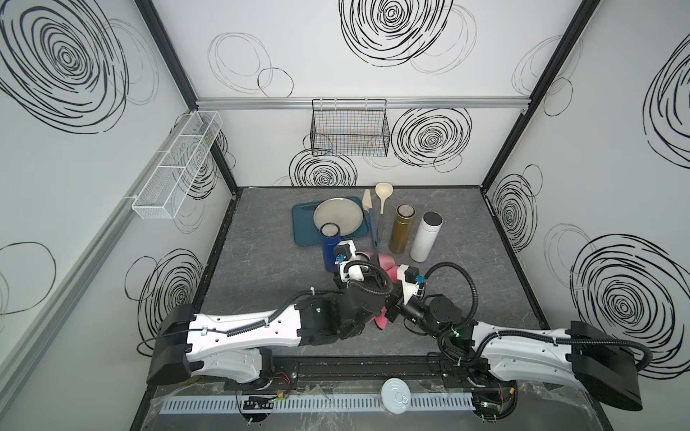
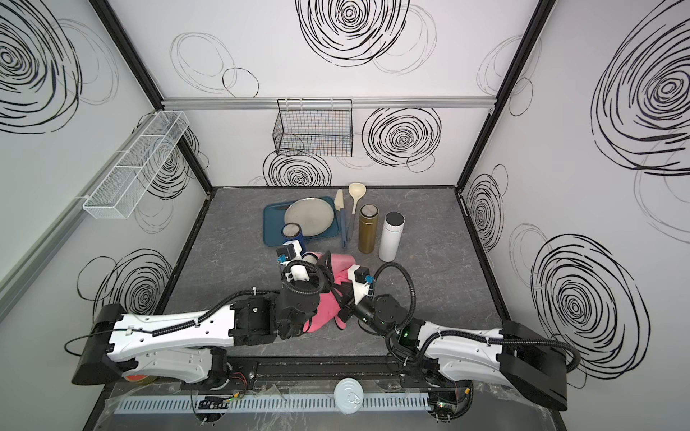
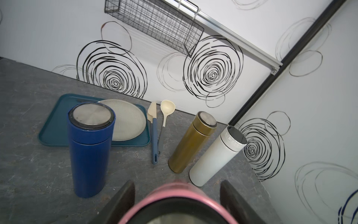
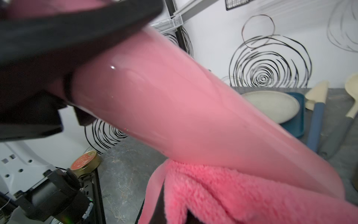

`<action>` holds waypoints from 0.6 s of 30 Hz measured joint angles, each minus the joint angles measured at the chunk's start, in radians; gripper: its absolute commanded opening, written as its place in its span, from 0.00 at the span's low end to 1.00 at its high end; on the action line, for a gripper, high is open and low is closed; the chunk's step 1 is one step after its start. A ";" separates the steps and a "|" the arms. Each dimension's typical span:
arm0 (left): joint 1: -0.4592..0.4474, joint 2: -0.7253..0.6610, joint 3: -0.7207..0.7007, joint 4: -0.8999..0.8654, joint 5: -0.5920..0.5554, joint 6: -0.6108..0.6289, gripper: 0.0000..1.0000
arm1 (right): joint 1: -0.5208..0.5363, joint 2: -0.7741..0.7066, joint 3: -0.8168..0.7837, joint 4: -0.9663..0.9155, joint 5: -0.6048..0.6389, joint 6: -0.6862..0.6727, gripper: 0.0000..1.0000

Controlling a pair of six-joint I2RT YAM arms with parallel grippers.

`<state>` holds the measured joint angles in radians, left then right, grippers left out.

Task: Wipe the surface of the thermos
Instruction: Wipe the dirt from the surface of the thermos.

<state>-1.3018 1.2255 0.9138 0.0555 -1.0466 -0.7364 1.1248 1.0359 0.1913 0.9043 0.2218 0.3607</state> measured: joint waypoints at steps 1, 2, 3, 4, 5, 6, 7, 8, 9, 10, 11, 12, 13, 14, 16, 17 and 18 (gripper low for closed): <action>0.012 -0.008 -0.028 0.033 0.035 0.035 0.00 | -0.007 0.000 -0.027 -0.002 0.004 0.010 0.00; 0.022 -0.014 -0.049 0.059 0.063 0.062 0.00 | -0.011 -0.003 -0.049 -0.005 0.010 0.019 0.00; 0.033 -0.018 -0.070 0.086 0.091 0.087 0.00 | -0.011 -0.010 -0.064 -0.015 0.016 0.026 0.00; 0.043 -0.021 -0.084 0.104 0.114 0.109 0.00 | -0.008 -0.026 -0.071 -0.030 0.018 0.029 0.00; 0.051 -0.022 -0.093 0.119 0.133 0.129 0.00 | -0.004 -0.045 -0.071 -0.042 0.018 0.029 0.00; 0.058 -0.022 -0.100 0.137 0.153 0.151 0.00 | 0.004 -0.074 -0.068 -0.058 0.020 0.027 0.00; 0.063 -0.023 -0.106 0.156 0.171 0.172 0.00 | 0.014 -0.109 -0.059 -0.071 0.021 0.023 0.00; 0.066 -0.024 -0.110 0.174 0.186 0.188 0.00 | 0.022 -0.137 -0.049 -0.082 0.021 0.018 0.00; 0.066 -0.025 -0.114 0.195 0.202 0.207 0.00 | 0.029 -0.169 -0.035 -0.087 0.019 0.011 0.00; 0.066 -0.027 -0.121 0.218 0.221 0.225 0.00 | 0.033 -0.194 -0.023 -0.087 0.018 0.007 0.00; 0.066 -0.031 -0.127 0.236 0.234 0.239 0.00 | 0.034 -0.216 -0.013 -0.087 0.016 0.002 0.00; 0.066 -0.035 -0.135 0.257 0.249 0.253 0.00 | 0.034 -0.232 -0.007 -0.085 0.016 -0.001 0.00; 0.067 -0.041 -0.143 0.273 0.263 0.270 0.00 | 0.033 -0.245 -0.007 -0.081 0.017 -0.002 0.00; 0.067 -0.044 -0.150 0.288 0.273 0.286 0.00 | 0.030 -0.249 -0.009 -0.081 0.017 -0.002 0.00; 0.067 -0.050 -0.161 0.306 0.290 0.318 0.00 | 0.013 -0.245 -0.029 -0.068 0.018 0.013 0.00; 0.068 -0.052 -0.166 0.315 0.296 0.332 0.00 | 0.000 -0.239 -0.048 -0.058 0.018 0.026 0.00; 0.070 -0.055 -0.171 0.324 0.305 0.350 0.00 | -0.014 -0.233 -0.072 -0.051 0.019 0.042 0.00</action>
<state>-1.2320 1.1709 0.7429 0.3794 -0.7418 -0.3866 1.1103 0.8024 0.1188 0.8536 0.2413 0.4030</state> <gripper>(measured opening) 0.680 0.069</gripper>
